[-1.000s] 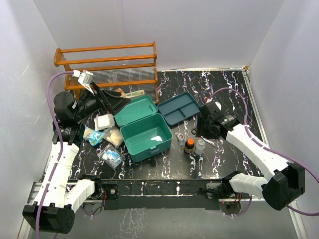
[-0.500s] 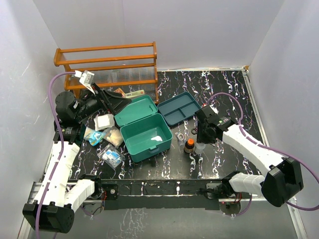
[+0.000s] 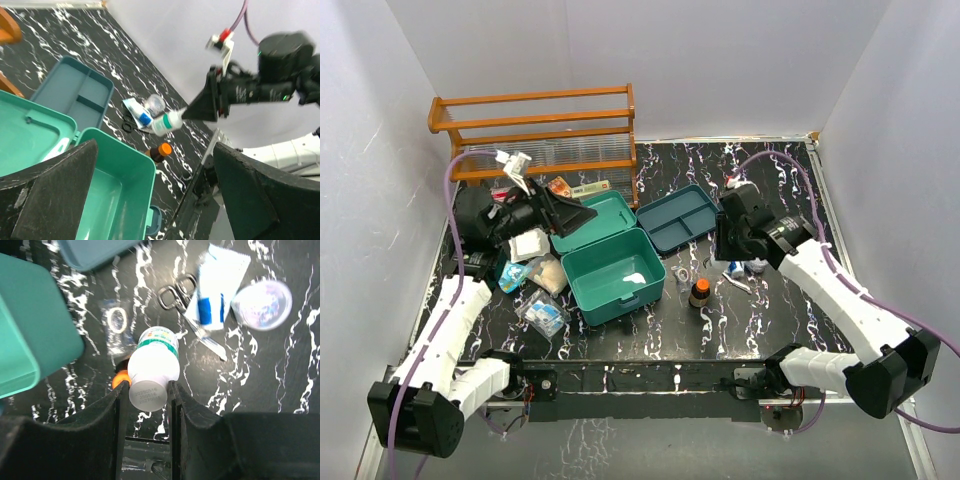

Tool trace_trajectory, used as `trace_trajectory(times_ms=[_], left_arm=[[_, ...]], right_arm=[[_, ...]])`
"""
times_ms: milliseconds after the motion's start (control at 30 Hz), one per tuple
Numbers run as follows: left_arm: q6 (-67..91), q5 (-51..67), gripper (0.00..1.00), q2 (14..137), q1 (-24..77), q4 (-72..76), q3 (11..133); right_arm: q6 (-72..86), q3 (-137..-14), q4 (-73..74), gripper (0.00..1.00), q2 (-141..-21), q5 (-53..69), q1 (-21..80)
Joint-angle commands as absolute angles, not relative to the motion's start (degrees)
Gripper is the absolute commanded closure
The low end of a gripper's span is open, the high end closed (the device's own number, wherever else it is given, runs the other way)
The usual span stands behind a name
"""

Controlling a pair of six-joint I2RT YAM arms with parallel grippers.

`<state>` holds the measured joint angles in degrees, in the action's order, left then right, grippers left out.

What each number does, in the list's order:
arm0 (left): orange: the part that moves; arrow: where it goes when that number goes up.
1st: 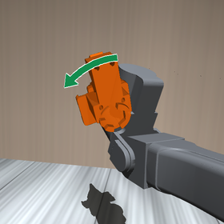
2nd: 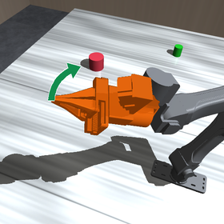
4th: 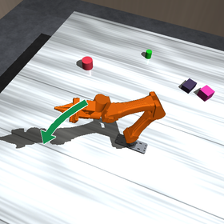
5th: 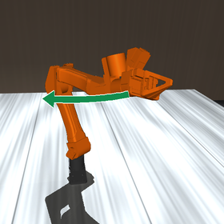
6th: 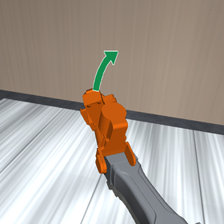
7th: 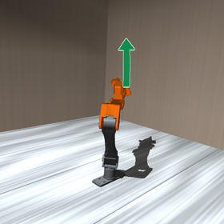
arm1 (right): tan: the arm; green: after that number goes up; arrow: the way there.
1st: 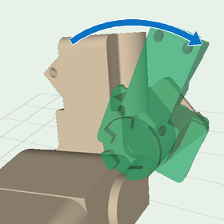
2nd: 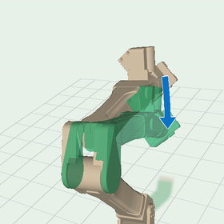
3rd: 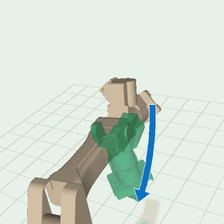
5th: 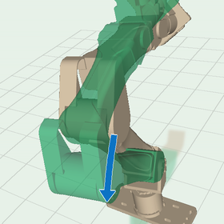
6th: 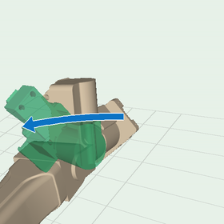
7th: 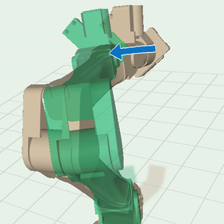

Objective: Organize the medicine kit

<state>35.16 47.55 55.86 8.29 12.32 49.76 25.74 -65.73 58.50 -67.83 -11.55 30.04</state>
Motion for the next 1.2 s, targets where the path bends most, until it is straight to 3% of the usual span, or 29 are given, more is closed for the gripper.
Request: trace_trajectory(times_ms=[0,100,300,633,933,1167], left_arm=[[35.12,50.13,0.01,57.09,13.13,19.77,48.02],[31.69,48.11,0.02,59.0,17.49,18.72,48.51],[20.43,47.3,0.02,63.98,23.81,10.18,53.3],[11.8,52.43,0.08,70.41,25.18,-8.31,62.79],[11.77,61.15,0.12,71.72,25.23,-12.88,63.12],[8.47,62.74,0.28,72.08,25.22,-17.46,63.11]], right_arm=[[18.92,-74.91,55.26,0.92,-67.55,-7.16,30.17],[17.55,-79.95,52.71,0.92,-69.14,-2.14,30.16],[15.39,-83.42,45.1,0.93,-72.23,19.96,30.23],[18.13,-81.04,33.32,0.96,-75.26,44.43,30.21],[17.21,-80.95,33.05,0.97,-79.21,52.16,30.57],[17.99,-79.3,31.31,0.97,-80.1,53.6,31.07]])
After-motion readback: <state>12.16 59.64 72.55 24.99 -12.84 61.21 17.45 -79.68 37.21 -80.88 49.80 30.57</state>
